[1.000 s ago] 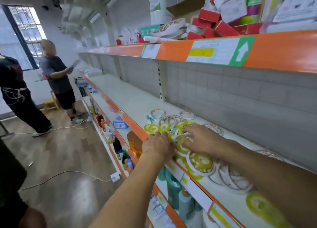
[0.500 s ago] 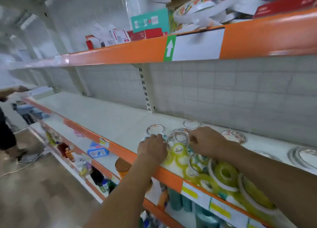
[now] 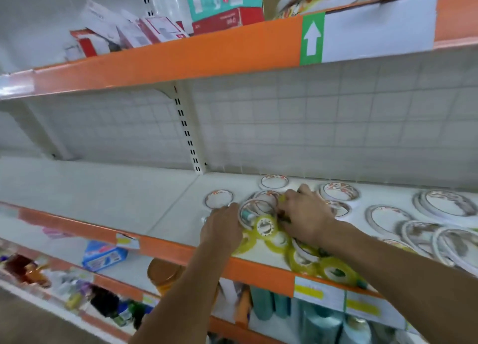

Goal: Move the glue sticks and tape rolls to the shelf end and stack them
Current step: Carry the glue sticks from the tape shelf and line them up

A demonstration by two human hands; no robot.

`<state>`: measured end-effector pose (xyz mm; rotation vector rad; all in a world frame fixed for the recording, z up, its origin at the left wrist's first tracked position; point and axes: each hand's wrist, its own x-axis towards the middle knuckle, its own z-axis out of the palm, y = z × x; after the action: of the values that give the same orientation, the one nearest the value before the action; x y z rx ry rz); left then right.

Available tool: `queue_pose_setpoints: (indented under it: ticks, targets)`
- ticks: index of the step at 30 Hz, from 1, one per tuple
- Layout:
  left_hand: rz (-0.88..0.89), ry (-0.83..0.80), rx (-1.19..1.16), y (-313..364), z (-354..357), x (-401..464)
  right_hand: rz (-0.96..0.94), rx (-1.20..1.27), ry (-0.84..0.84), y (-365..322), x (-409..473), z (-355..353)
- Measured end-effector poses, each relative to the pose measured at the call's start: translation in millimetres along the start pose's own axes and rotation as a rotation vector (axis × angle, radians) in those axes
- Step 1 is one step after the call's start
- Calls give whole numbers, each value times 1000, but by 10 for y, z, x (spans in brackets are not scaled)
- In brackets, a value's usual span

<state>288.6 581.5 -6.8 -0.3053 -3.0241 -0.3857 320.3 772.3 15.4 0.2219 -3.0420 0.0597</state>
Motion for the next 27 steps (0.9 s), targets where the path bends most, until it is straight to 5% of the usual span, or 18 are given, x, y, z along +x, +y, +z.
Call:
queue_pose_setpoints:
  ticks: [20, 27]
  targets:
    - [64, 35, 135, -34, 54, -94, 140, 138, 151, 65, -165, 208]
    - [176, 210, 179, -194, 5, -103, 113, 111, 209, 47, -169, 202]
